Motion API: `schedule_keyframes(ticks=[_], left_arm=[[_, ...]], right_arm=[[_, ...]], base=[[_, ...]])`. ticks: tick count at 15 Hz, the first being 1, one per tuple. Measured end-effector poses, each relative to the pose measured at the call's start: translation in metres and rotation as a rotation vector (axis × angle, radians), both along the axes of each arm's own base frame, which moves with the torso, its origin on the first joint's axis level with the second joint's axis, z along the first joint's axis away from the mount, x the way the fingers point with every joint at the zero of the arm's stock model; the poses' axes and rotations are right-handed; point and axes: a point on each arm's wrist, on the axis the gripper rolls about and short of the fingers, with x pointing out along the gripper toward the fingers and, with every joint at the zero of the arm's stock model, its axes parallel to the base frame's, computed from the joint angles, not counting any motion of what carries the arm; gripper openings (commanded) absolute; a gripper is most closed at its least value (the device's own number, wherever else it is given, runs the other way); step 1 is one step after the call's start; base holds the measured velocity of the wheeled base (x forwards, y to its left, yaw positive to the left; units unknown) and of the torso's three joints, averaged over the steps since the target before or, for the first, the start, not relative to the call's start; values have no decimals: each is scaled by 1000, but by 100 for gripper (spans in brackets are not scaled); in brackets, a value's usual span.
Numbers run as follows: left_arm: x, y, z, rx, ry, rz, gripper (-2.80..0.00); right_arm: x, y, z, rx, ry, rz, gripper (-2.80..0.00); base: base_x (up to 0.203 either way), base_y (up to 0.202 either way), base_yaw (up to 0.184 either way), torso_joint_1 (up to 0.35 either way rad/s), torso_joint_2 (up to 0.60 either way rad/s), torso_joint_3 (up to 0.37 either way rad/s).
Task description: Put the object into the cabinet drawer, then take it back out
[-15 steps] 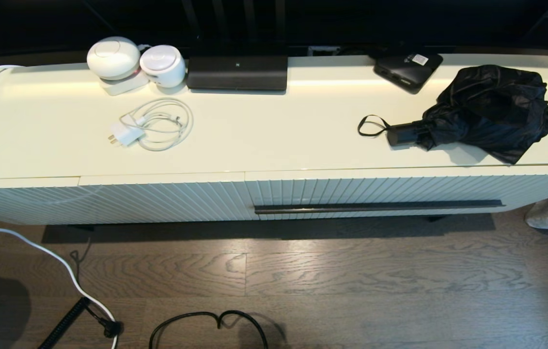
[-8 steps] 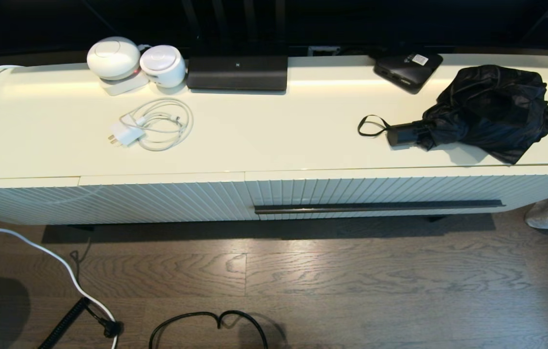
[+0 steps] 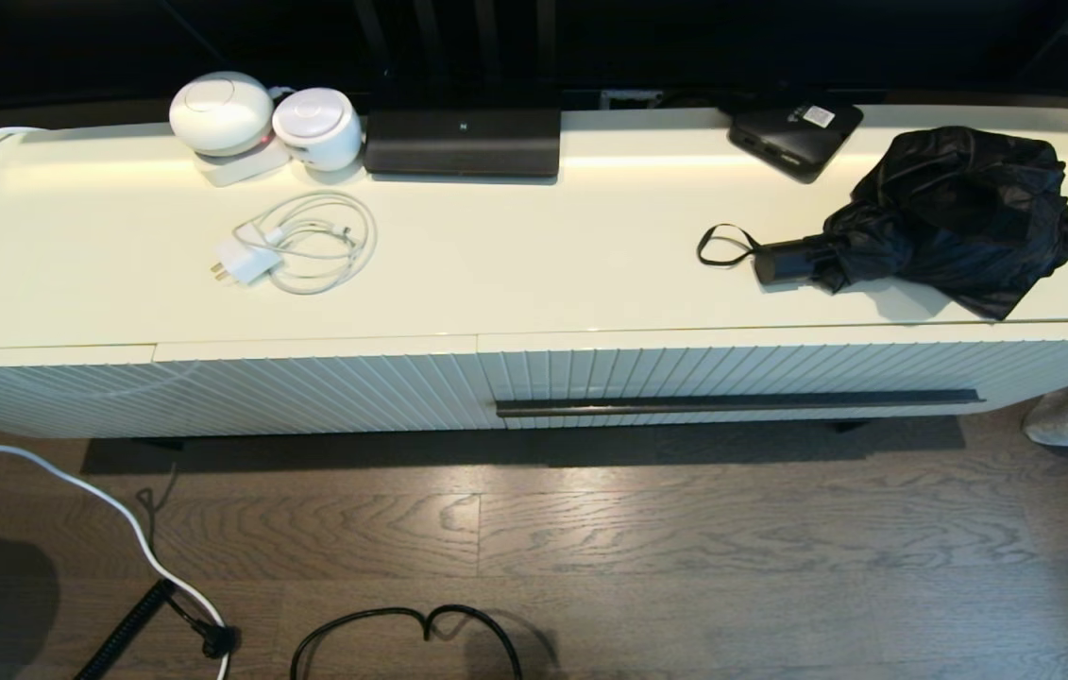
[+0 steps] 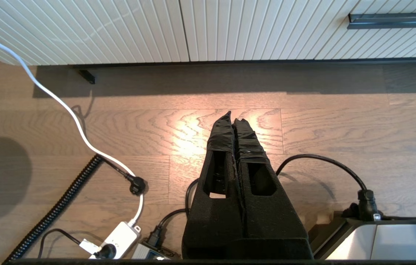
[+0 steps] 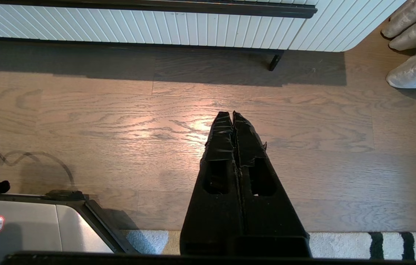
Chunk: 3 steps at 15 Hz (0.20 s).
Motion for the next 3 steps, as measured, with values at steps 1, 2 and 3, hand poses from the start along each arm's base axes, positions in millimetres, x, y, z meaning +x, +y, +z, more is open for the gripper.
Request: schedule_keyframes(ticks=[1,2,3], left_arm=[[0,0,0,0,0,0,-280],[0,0,0,0,0,0,-280],[0,0,0,1,0,0,-280]], right_arm=[[0,0,0,2,1,-1,-280],[0,0,0,5,0,-2,-280],[0,0,0,6,0,-2,-280]], base=[[0,0,0,0,0,0],[0,0,0,0,0,0],[0,0,0,0,0,0]])
